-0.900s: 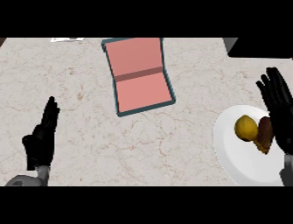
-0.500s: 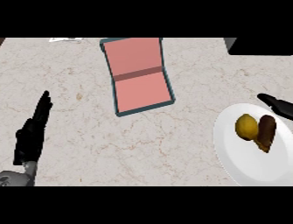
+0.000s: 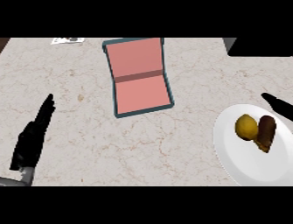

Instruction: Pick the lemon from the plate and place it in the cardboard box

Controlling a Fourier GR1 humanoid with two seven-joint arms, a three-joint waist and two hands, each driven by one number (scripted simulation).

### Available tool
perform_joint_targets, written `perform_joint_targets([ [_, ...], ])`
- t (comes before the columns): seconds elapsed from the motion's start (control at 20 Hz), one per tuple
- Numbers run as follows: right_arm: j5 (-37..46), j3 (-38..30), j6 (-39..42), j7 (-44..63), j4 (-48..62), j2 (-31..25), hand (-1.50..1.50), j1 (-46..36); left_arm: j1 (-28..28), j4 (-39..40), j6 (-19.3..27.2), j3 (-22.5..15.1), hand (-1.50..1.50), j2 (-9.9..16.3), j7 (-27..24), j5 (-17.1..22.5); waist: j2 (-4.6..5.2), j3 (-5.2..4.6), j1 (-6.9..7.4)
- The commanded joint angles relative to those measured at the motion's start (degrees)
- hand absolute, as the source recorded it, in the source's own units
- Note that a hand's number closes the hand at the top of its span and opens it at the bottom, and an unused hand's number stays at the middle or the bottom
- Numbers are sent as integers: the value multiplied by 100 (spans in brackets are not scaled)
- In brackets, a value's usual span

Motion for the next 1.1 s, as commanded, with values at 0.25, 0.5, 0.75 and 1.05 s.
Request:
perform_joint_targets([
  [0.25,752,1050,1964,2100,-265,-1730,-150,354,-146,92,-106,150,0,84,66,-41,-21,-26,-72],
  [0.5,242,1525,3705,3267,-648,-2369,-150,275,-222,120,-129,212,0,63,154,4,-20,-30,-68],
  [0.75,-133,1931,4284,4632,-1252,-2091,-150,-155,-3,-138,25,-50,0,-197,199,-233,-24,-10,5],
  [1.05,99,1873,4392,5476,-1523,-1656,-150,-290,66,-373,-231,302,0,-170,417,-287,-18,0,-24],
])
